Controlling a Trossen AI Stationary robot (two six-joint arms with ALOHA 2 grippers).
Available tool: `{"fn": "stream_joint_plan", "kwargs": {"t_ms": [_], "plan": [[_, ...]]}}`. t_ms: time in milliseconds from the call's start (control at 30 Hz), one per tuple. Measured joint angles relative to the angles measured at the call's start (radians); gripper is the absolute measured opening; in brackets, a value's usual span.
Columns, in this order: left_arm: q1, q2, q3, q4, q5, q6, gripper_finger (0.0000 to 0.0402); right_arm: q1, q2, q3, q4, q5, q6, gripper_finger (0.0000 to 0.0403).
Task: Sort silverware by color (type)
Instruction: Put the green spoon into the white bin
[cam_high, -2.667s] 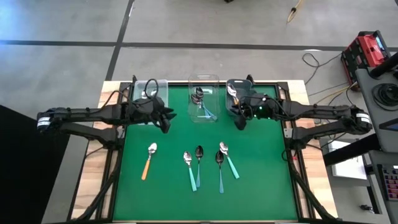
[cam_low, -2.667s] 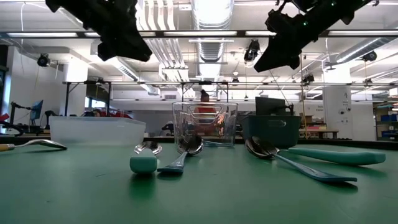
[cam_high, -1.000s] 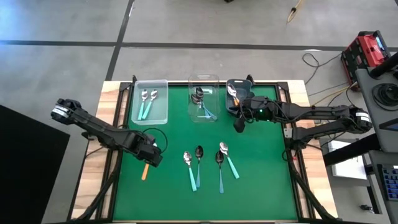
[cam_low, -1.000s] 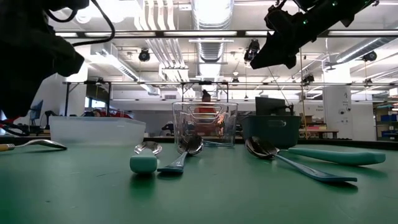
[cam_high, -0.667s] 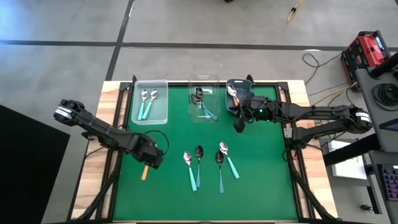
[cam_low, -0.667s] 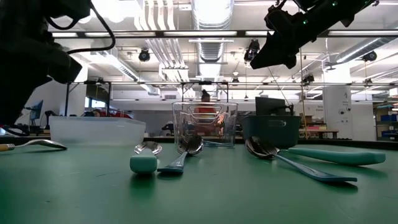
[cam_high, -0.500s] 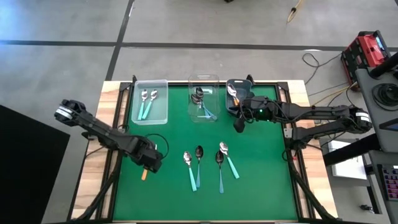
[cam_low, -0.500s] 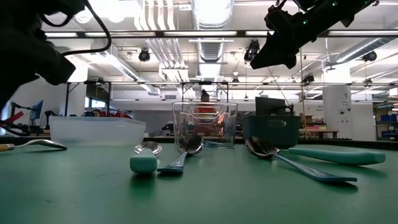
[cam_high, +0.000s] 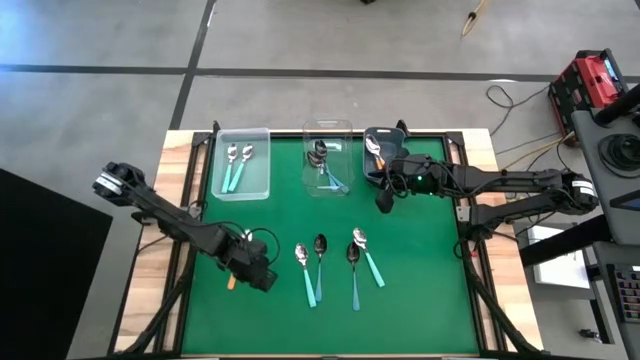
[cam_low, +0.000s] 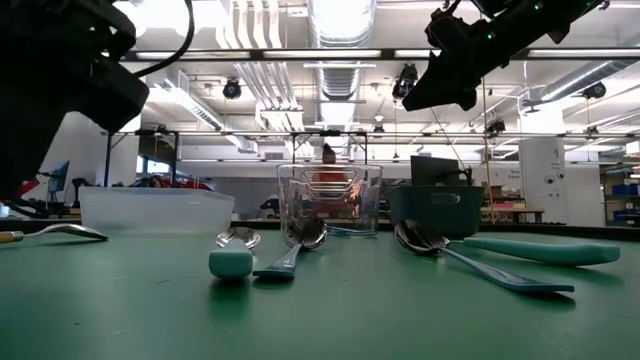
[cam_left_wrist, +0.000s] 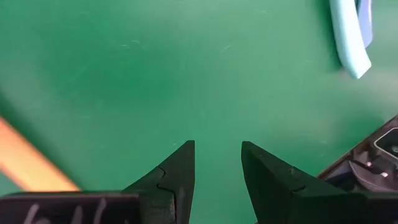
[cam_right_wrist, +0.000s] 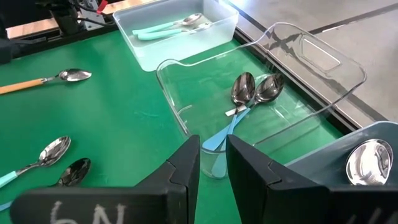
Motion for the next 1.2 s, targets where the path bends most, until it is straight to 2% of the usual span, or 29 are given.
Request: {"fn": "stream_joint_plan", "kwargs": {"t_ms": [100, 333, 533, 667, 1000, 1200], "plan": [[0.0, 0.026, 0.0, 0.047, -0.005, 0.0, 0.0114, 0.0, 0.0, -0.001, 0.0, 0.0, 0.0, 0.0068], [0.012, 0.095, 0.0, 0.293, -0.152, 0.078, 0.0114, 0.0, 0.0, -0.001, -0.001, 0.0, -0.001, 0.0068], [0.021, 0.158, 0.0, 0.381, -0.207, 0.083, 0.0114, 0.0, 0.0, -0.001, -0.001, -0.001, -0.016, 0.0068], [0.021, 0.184, 0.0, 0.458, -0.304, 0.099, 0.0114, 0.0, 0.0, -0.001, -0.001, -0.001, -0.027, 0.0068], [0.017, 0.22, 0.0, 0.557, -0.422, 0.627, 0.0114, 0.0, 0.0, -0.002, -0.002, -0.001, -0.052, 0.0068], [0.012, 0.22, 0.0, 0.6, -0.428, 0.919, 0.0114, 0.002, 0.0, -0.019, -0.003, -0.002, -0.058, 0.0068]]}}
